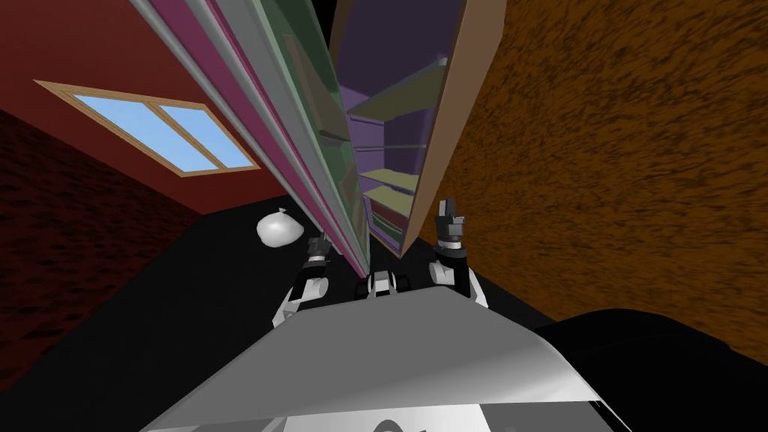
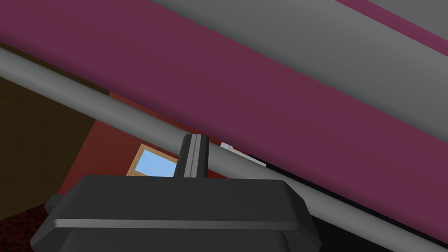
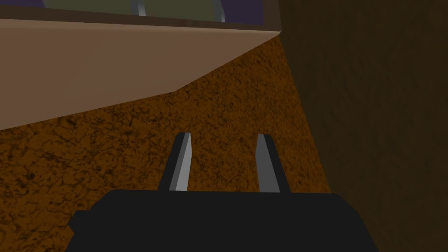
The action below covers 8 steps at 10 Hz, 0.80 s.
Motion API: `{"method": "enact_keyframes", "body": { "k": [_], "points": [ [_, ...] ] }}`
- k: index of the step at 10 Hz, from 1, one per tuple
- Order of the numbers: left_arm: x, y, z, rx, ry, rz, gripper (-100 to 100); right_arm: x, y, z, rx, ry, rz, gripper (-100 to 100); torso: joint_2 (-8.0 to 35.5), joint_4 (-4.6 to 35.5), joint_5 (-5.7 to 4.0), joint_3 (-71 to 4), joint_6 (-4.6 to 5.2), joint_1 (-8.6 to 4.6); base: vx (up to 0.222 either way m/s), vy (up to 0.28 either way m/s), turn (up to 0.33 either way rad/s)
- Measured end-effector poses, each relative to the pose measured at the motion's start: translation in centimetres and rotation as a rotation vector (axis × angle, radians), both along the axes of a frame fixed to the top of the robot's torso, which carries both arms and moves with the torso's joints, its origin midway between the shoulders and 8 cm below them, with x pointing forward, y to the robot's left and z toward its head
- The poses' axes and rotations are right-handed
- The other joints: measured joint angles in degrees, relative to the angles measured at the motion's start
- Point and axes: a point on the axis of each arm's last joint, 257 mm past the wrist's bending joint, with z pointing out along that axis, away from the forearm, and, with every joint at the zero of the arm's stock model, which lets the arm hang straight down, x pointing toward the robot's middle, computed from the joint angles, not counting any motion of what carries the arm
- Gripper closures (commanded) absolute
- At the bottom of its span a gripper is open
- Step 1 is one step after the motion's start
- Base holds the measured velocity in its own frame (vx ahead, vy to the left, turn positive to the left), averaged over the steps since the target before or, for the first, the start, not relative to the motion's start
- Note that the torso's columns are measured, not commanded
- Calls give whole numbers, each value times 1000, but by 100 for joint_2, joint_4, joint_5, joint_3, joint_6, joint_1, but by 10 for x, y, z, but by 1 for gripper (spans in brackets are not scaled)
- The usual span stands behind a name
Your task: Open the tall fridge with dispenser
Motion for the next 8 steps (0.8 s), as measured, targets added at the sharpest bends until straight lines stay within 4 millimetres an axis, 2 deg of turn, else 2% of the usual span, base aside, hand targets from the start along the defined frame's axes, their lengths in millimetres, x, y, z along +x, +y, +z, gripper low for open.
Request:
{"method": "enact_keyframes", "body": {
  "k": [2,3,4,8],
  "points": [
    [0,-7,1,-1,1,-28,100,0,0,0,0,0,0,0,0,3,-2,-3,-3,1,-10,339,-121],
    [0,-11,4,-2,-5,-43,100,0,0,0,0,0,0,0,15,2,0,6,-8,3,-14,161,-33],
    [0,-12,5,-2,-6,-45,-100,0,0,0,0,0,0,0,18,0,-10,10,-12,-49,8,101,-55],
    [1,-23,-22,-63,15,-53,-100,0,0,0,1,0,0,0,-13,-15,10,-7,-7,14,-13,71,-77]
  ]
}}
